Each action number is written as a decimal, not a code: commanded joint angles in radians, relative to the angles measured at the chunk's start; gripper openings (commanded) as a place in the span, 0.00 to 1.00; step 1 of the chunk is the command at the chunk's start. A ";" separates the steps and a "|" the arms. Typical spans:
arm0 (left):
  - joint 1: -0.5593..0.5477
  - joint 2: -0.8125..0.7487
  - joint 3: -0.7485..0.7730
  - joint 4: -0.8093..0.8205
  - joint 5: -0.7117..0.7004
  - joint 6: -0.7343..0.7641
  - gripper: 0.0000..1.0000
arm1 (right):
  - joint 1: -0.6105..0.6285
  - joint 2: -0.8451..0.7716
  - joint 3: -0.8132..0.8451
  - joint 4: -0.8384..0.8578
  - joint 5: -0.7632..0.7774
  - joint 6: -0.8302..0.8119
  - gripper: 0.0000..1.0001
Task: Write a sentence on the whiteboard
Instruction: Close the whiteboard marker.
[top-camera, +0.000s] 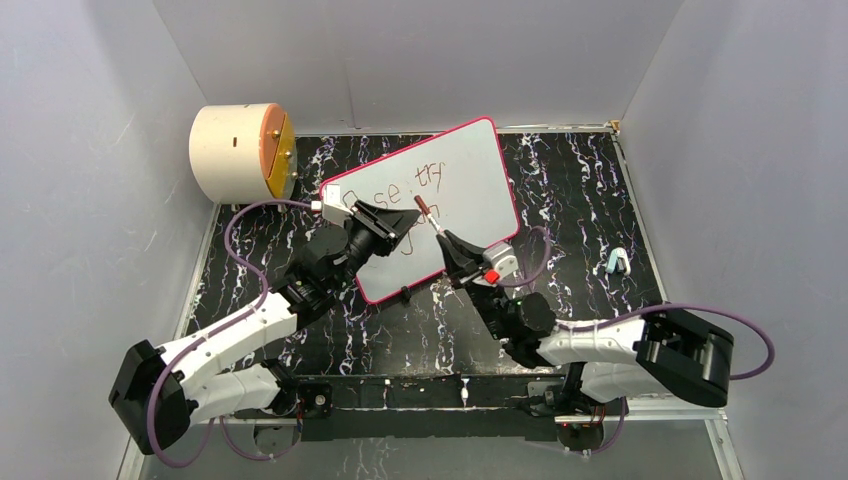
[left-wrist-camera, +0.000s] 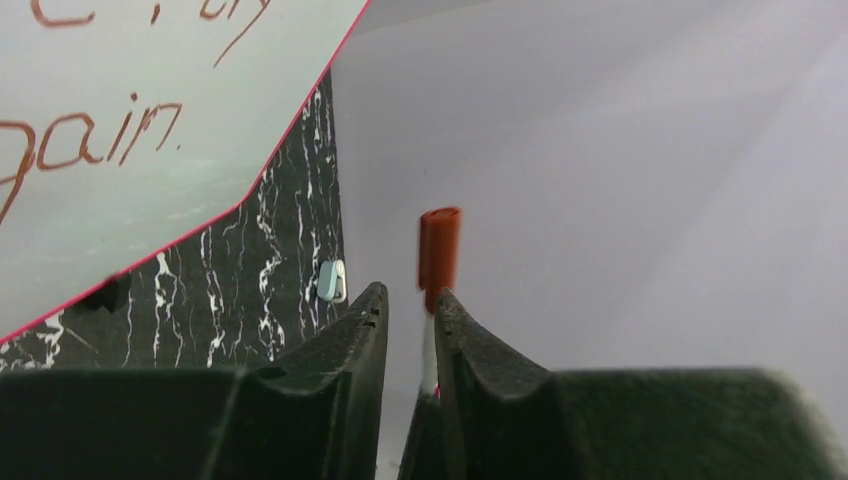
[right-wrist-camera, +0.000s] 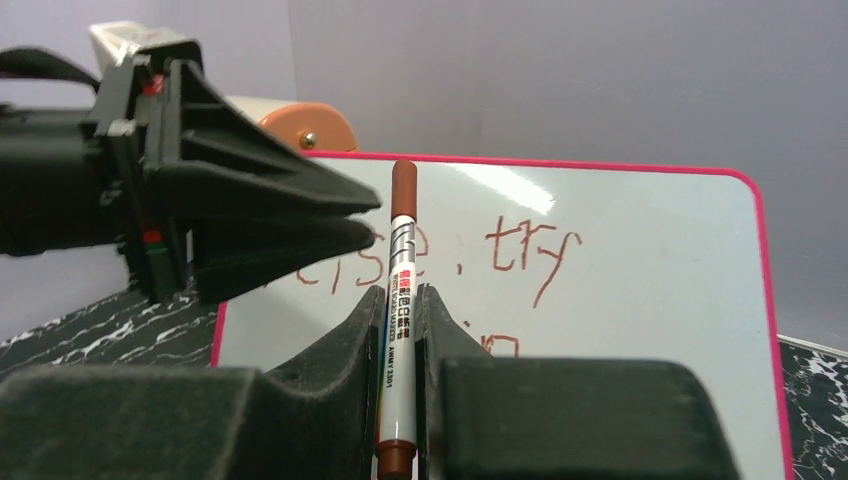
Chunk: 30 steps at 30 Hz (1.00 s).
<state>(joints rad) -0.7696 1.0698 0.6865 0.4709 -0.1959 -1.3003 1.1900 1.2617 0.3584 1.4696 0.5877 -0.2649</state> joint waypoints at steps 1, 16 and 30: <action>-0.016 -0.025 0.010 -0.095 -0.017 0.021 0.29 | -0.025 -0.081 -0.023 0.014 0.002 0.049 0.00; -0.010 -0.099 0.024 -0.135 -0.069 0.234 0.61 | -0.192 -0.318 -0.005 -0.454 -0.206 0.540 0.00; 0.052 0.031 0.040 0.115 0.116 0.304 0.66 | -0.464 -0.387 -0.006 -0.498 -0.646 0.973 0.00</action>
<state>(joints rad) -0.7326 1.0744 0.6872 0.4984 -0.1383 -1.0286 0.7650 0.8879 0.3305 0.9115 0.0856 0.5629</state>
